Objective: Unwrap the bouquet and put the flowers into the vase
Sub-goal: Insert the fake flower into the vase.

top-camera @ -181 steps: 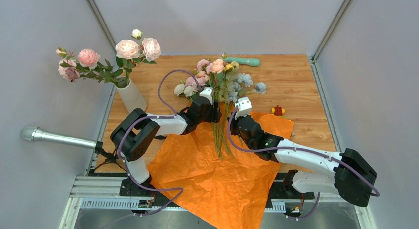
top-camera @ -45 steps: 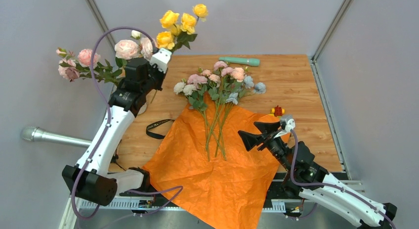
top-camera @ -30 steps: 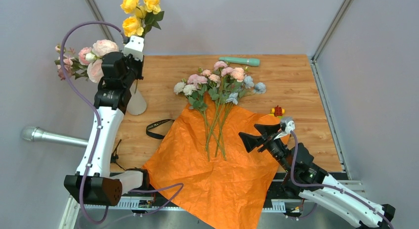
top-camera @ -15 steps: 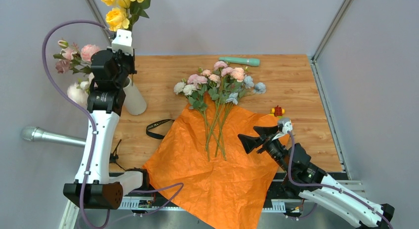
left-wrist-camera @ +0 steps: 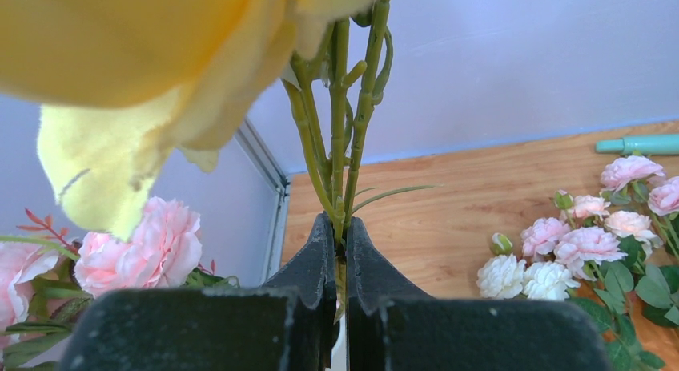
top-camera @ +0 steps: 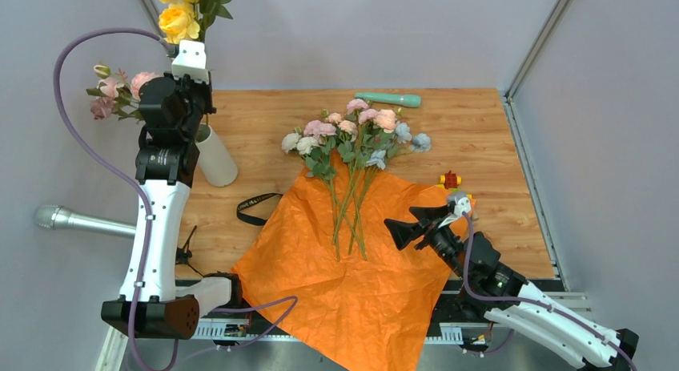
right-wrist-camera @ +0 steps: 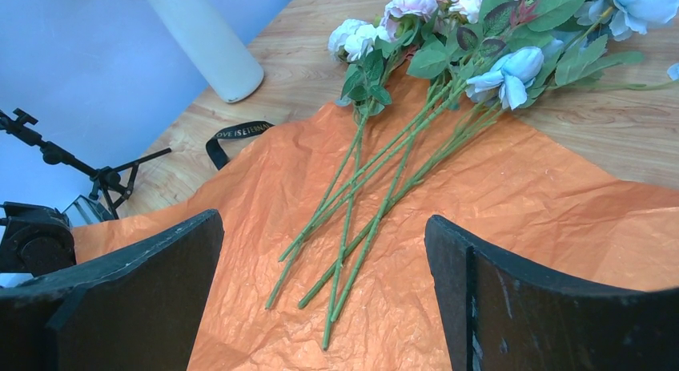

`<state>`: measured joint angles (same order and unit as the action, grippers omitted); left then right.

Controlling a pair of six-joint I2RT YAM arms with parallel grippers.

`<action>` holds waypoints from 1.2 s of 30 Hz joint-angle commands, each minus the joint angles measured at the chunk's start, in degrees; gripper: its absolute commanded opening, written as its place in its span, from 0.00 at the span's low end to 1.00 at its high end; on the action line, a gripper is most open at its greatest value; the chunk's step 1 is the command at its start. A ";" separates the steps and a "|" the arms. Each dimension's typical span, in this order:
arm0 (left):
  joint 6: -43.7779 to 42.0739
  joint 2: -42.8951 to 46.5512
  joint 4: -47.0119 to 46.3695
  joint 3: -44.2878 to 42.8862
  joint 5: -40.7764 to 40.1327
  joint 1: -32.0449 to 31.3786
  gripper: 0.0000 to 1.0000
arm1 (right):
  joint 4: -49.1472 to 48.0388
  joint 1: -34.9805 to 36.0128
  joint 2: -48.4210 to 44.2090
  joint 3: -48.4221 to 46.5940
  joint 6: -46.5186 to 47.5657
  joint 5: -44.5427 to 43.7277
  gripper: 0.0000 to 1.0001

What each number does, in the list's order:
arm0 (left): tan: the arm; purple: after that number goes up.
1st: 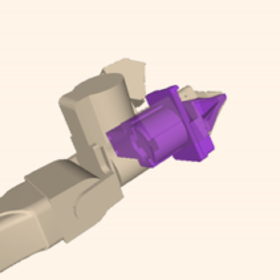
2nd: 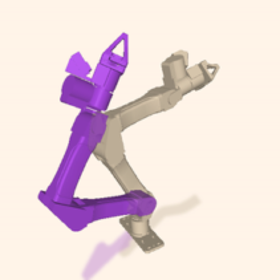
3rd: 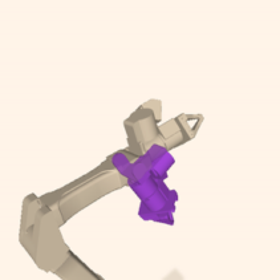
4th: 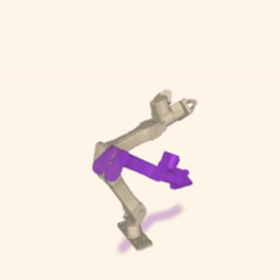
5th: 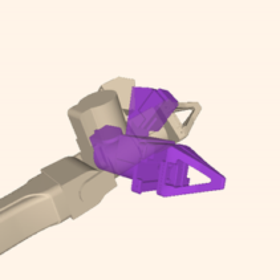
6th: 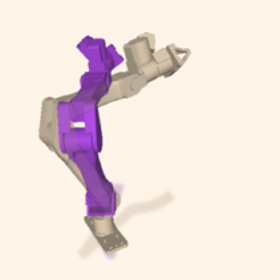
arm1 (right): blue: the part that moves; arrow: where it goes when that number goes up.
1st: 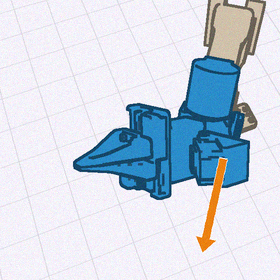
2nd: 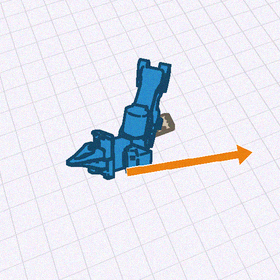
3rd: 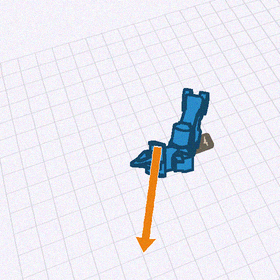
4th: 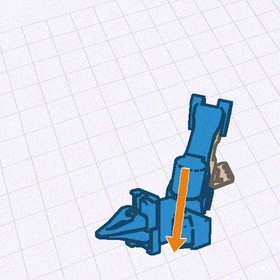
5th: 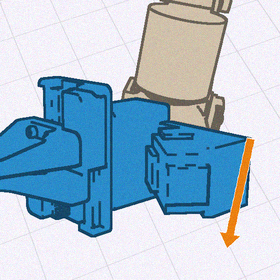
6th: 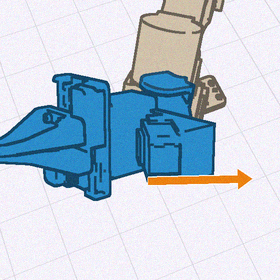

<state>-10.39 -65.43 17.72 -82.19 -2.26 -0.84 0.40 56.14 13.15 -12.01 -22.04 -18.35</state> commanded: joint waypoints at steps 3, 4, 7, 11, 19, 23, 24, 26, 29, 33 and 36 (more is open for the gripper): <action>0.96 0.04 -1.93 -0.57 -2.99 0.58 0.00 | -1.72 0.29 0.74 0.59 -1.07 0.74 0.98; 1.10 0.04 -2.13 0.37 -3.16 0.58 0.00 | -1.72 0.29 0.68 0.66 -1.07 0.94 0.98; 1.46 -0.15 -3.47 2.32 -3.79 2.74 0.00 | -1.65 0.31 0.74 0.85 -1.07 1.37 0.98; 2.28 -0.88 -4.65 4.70 -3.33 4.36 0.00 | -1.55 0.29 0.74 0.96 -1.01 1.60 0.98; 4.27 -0.75 -6.40 9.51 -2.47 5.84 0.11 | -1.90 0.31 1.42 0.97 -1.03 1.80 0.98; 5.33 -0.14 -6.62 10.74 -2.37 5.85 0.19 | -2.12 0.31 1.87 1.07 -1.11 2.11 0.98; 5.53 0.10 -6.75 10.82 -2.34 5.85 0.22 | -2.22 0.34 1.91 1.12 -1.15 2.18 0.98; 6.04 0.39 -6.93 11.24 -2.06 5.85 0.26 | -2.54 0.31 2.11 1.20 -1.23 2.29 0.98; 6.84 0.83 -6.90 11.53 -0.95 5.86 0.34 | -2.85 0.29 2.44 1.20 -1.25 2.42 0.98; 7.34 1.17 -6.85 11.47 -0.43 5.85 0.38 | -3.02 0.31 2.75 1.30 -1.25 2.61 0.98; 7.72 1.22 -6.66 11.16 -0.25 5.85 0.42 | -3.12 0.29 2.92 1.33 -1.25 2.70 0.98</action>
<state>-4.16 -66.00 13.82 -70.74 -3.40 4.54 0.19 56.14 15.86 -11.07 -22.44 -16.36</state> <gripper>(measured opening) 0.393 0.982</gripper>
